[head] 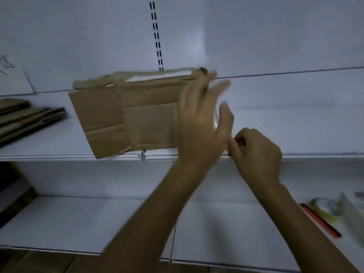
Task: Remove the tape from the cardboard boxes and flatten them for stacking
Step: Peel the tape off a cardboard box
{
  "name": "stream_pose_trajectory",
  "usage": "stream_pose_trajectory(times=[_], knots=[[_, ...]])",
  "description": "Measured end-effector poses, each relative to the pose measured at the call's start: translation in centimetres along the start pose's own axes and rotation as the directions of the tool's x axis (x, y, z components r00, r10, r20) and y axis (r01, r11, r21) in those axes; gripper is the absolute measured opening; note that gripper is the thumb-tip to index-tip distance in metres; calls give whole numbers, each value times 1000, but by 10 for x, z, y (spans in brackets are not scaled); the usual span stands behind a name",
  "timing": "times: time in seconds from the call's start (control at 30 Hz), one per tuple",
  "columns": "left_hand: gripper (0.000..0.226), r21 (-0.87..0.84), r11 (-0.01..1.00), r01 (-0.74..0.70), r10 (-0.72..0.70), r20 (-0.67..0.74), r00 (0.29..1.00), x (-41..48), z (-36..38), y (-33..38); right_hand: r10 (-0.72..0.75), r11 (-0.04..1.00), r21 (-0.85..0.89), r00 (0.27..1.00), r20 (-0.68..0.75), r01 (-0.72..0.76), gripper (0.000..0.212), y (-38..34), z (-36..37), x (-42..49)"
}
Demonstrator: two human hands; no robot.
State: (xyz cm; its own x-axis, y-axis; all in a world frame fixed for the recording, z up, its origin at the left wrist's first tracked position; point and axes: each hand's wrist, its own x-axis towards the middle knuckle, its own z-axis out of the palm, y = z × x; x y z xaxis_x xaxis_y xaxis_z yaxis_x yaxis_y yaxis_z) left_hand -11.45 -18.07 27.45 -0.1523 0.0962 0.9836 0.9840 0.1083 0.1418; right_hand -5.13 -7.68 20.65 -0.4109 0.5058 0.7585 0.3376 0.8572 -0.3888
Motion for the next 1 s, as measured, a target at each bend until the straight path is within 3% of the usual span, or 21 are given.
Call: stream_pose_trajectory(times=[0.03,0.1,0.13,0.2,0.3,0.4,0.47,0.6,0.67,0.73,0.8,0.9,1.0], knots=[[38,124,992,23,-26,22,999,27,7,-5,-27,1000,14,999,24,26,21,2,-2,0],[47,405,907,112,-207,198,958,57,19,-18,-55,998,47,995,78,51,25,7,-6,3],[45,536,838,107,-289,268,919,58,24,-25,-69,996,68,993,93,63,25,12,-8,4],[36,664,748,28,-298,297,907,50,28,-33,-97,987,136,991,94,84,11,21,-13,10],[24,595,803,11,-193,242,951,46,19,-34,-105,961,261,994,33,93,16,30,-16,12],[22,499,865,51,-215,277,936,51,3,-36,-105,951,294,994,20,95,29,23,-18,13],[23,441,892,101,-260,315,913,56,-2,-33,-125,899,432,987,100,70,36,8,-17,21],[22,378,891,251,-394,368,842,68,-6,-24,-180,693,719,954,240,-50,39,-33,-12,40],[20,307,888,342,-451,439,777,75,-13,-25,-223,616,788,954,200,-22,29,-45,-11,43],[22,321,882,346,-467,487,738,78,-16,-26,-279,575,817,950,137,51,23,-45,-9,37],[27,363,875,319,-469,474,745,77,-15,-28,-368,530,846,915,169,57,33,-41,-7,30],[34,392,873,289,-445,399,802,70,-9,-27,-509,476,874,779,365,-98,33,-40,-9,31],[35,380,888,259,-391,325,861,66,-8,-27,-492,499,858,775,397,-123,33,-24,-14,46]])
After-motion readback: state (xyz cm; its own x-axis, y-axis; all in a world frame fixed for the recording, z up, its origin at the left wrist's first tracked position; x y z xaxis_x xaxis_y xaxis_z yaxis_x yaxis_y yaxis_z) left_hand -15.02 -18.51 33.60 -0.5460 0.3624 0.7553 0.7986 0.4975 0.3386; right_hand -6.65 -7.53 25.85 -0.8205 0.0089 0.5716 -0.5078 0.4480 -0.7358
